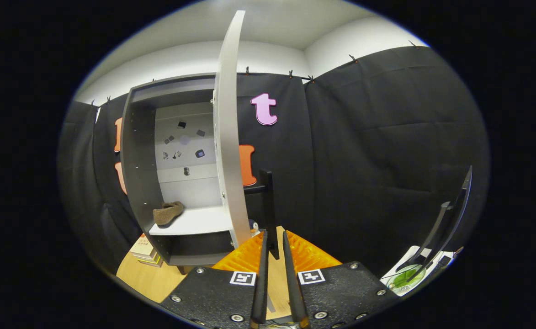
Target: Open the shoe cabinet door, grab the shoes and put them into the shoe cabinet, then close the shoe cabinet door.
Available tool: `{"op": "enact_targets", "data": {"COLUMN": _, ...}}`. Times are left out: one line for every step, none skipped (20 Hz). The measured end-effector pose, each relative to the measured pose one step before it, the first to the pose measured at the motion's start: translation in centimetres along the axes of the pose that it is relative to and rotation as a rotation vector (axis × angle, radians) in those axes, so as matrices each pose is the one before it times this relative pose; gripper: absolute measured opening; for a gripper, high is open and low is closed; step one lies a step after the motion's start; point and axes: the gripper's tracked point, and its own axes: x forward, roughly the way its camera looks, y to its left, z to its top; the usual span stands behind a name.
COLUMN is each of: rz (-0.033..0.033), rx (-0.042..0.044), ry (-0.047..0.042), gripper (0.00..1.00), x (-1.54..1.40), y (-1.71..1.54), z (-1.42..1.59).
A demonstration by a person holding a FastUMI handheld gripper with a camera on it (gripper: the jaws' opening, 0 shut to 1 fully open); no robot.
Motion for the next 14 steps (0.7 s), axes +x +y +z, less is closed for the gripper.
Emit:
{"op": "enact_targets", "data": {"rz": 0.00452, "rx": -0.00234, "ry": -0.00285, "gripper": 0.2, "x": -0.096, "y": 0.225, "z": 0.015}}
{"op": "enact_targets", "data": {"rz": 0.00179, "rx": -0.00539, "ry": -0.00504, "gripper": 0.2, "x": -0.128, "y": 0.154, "z": 0.137}}
{"op": "enact_targets", "data": {"rz": 0.00196, "rx": -0.00462, "ry": -0.00231, "gripper": 0.2, "x": -0.161, "y": 0.189, "z": 0.039}}
{"op": "enact_targets", "data": {"rz": -0.01146, "rx": -0.00792, "ry": -0.00138, "gripper": 0.2, "x": -0.313, "y": 0.075, "z": 0.087}}
{"op": "enact_targets", "data": {"rz": -0.005, "rx": -0.01265, "ry": -0.00115, "gripper": 0.19, "x": -0.201, "y": -0.001, "z": -0.048}}
{"op": "enact_targets", "data": {"rz": -0.00187, "rx": -0.00008, "ry": 0.00076, "gripper": 0.19, "x": -0.354, "y": 0.492, "z": 0.011}}
{"op": "enact_targets", "data": {"rz": 0.00244, "rx": 0.00623, "ry": -0.00102, "gripper": 0.19, "x": -0.371, "y": 0.327, "z": 0.008}}
{"op": "enact_targets", "data": {"rz": 0.00101, "rx": 0.00003, "ry": 0.00677, "gripper": 0.19, "x": -0.501, "y": 0.258, "z": -0.23}}
{"op": "enact_targets", "data": {"rz": 0.00044, "rx": -0.00344, "ry": 0.00584, "gripper": 0.19, "x": -0.499, "y": 0.377, "z": -0.379}}
{"op": "enact_targets", "data": {"rz": 0.00279, "rx": 0.00004, "ry": 0.00683, "gripper": 0.19, "x": -0.436, "y": 0.603, "z": -0.309}}
{"op": "enact_targets", "data": {"rz": 0.01368, "rx": 0.00839, "ry": 0.00649, "gripper": 0.19, "x": -0.551, "y": 1.044, "z": -0.448}}
{"op": "enact_targets", "data": {"rz": 0.01605, "rx": 0.00823, "ry": 0.00384, "gripper": 0.2, "x": -0.528, "y": 1.2, "z": -0.576}}
{"op": "enact_targets", "data": {"rz": 0.01477, "rx": 0.00126, "ry": 0.00941, "gripper": 0.2, "x": -0.36, "y": 1.191, "z": -0.713}}
{"op": "enact_targets", "data": {"rz": 0.01408, "rx": -0.00446, "ry": 0.00862, "gripper": 0.2, "x": -0.335, "y": 1.201, "z": -0.94}}
